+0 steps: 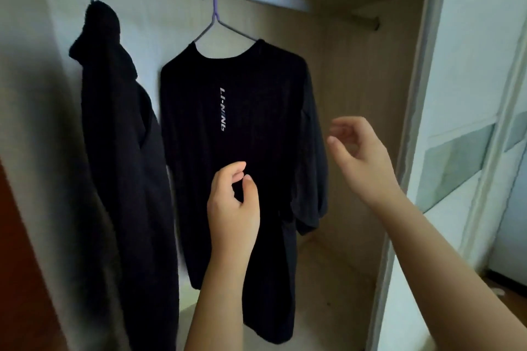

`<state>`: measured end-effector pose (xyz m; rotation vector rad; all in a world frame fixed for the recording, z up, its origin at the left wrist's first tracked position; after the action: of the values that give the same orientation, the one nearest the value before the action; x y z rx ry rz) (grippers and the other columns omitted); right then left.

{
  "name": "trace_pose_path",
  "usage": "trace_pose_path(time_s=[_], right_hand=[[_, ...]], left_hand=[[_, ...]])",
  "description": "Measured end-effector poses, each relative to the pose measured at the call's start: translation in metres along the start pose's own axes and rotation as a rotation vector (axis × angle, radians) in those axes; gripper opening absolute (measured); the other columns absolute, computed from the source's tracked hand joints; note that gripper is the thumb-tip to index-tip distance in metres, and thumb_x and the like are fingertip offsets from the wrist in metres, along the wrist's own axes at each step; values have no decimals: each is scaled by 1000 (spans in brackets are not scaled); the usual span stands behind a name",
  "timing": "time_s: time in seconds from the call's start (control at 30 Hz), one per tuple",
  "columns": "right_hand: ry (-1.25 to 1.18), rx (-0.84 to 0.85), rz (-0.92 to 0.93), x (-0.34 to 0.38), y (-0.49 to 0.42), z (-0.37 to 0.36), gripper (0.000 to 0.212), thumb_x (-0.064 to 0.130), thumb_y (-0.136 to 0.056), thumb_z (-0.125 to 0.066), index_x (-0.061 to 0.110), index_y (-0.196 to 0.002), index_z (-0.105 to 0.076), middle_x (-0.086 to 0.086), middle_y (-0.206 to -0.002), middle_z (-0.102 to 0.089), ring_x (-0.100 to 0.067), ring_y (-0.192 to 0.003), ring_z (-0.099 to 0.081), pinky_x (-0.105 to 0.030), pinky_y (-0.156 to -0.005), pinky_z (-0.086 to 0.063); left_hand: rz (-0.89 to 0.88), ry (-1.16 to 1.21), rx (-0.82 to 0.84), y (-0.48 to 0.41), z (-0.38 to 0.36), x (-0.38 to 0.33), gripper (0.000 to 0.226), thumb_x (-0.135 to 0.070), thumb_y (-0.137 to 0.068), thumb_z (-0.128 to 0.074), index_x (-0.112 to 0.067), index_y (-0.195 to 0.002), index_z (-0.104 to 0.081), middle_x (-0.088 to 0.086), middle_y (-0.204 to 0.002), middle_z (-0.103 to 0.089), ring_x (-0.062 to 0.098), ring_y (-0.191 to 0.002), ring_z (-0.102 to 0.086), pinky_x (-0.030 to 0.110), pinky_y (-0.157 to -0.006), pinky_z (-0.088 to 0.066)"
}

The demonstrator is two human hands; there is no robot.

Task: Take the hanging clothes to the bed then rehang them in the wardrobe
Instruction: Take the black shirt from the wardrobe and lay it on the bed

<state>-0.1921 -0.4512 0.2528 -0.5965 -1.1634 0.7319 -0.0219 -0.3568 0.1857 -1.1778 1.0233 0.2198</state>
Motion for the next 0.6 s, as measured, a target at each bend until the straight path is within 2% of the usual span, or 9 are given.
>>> trace_pose_path(time_s=[0.13,0.2,0.3,0.37,0.43,0.5,0.6], right_hand=[[33,-12,137,5,-63,-2,37,24,-88,-56,14,-122,-47,0,-119,-53,-2,-101,-48,1,-76,-34],[27,1,184,14,-93,-7,42,27,-88,-55,13,-125,-45,-1,-123,-51,-3,-105,-47,-8,-82,-34],[85,36,229,27,-127,-19,45,34,-88,-53,12,-127,-42,-5,-125,-50,-15,-111,-51,-22,-86,-36],[260,86,255,35,-145,-33,45,37,-89,-50,11,-125,-43,-8,-124,-50,-24,-110,-53,-29,-84,-41],[461,121,257,40,-160,-46,40,39,-91,-48,8,-116,-46,-11,-115,-55,-30,-98,-56,-34,-73,-43],[607,118,248,41,-174,-56,30,36,-92,-46,7,-101,-48,-14,-104,-61,-31,-81,-54,-32,-62,-38],[691,108,216,32,-196,-64,27,33,-94,-43,7,-91,-51,-15,-100,-63,-34,-81,-56,-31,-61,-34]], left_hand=[[-78,-74,-86,-52,-23,-9,25,-15,-91,-49,-19,-115,-56,-14,-110,-53,-4,-102,-50,7,-83,-35],[-146,-151,-134,-79,-25,-14,26,-14,-91,-49,-17,-116,-56,-13,-110,-52,-1,-103,-48,1,-80,-34],[-232,-223,-190,-119,-24,-16,25,-12,-91,-48,-12,-114,-57,-8,-111,-52,5,-106,-49,-6,-79,-29],[-269,-261,-211,-146,-24,-14,26,-11,-91,-48,-10,-116,-56,-1,-115,-54,10,-109,-50,2,-84,-30],[-300,-307,-227,-173,-25,-11,28,-13,-92,-48,-8,-118,-55,5,-120,-54,16,-114,-50,17,-90,-34],[-314,-349,-242,-201,-25,-6,30,-15,-92,-48,-7,-121,-53,8,-123,-54,20,-117,-49,25,-93,-37],[-349,-411,-273,-243,-22,-1,33,-14,-92,-49,-4,-123,-52,12,-126,-54,27,-119,-48,36,-99,-39]])
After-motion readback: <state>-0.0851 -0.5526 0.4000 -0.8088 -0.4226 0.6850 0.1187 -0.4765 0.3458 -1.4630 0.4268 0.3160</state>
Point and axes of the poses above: each hand's wrist, its own y-axis away from the middle knuckle, its own z-axis out of the back of the hand, x = y × z, the point moved 5 cm from there along -y, towards the middle knuckle
